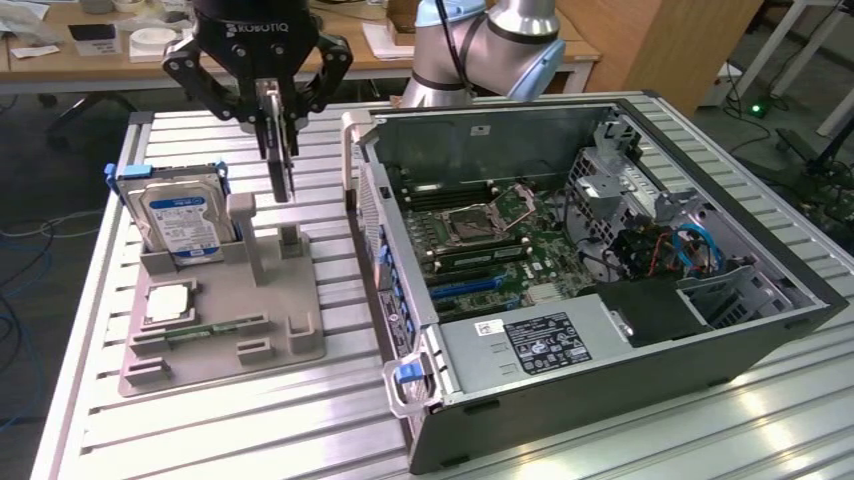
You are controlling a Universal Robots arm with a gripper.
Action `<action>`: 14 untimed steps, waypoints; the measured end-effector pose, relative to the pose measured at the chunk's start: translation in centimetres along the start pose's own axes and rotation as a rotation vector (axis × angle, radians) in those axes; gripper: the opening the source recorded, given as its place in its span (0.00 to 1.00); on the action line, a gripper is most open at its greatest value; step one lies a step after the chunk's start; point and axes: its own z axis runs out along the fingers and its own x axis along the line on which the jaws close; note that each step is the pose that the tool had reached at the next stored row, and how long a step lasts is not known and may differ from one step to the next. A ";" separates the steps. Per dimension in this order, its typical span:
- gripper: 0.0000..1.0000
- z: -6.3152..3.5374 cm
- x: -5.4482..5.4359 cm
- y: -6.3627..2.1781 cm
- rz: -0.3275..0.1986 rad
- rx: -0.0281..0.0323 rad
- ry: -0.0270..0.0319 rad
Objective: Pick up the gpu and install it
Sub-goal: 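Pick up the gpu and move the gpu toward the slot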
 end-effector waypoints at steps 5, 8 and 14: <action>0.29 0.01 -0.6 0.00 0.000 0.0000 0.0000; 0.29 0.01 -0.9 0.01 0.000 0.0001 0.0002; 0.29 0.02 -1.5 0.01 0.000 0.0000 0.0000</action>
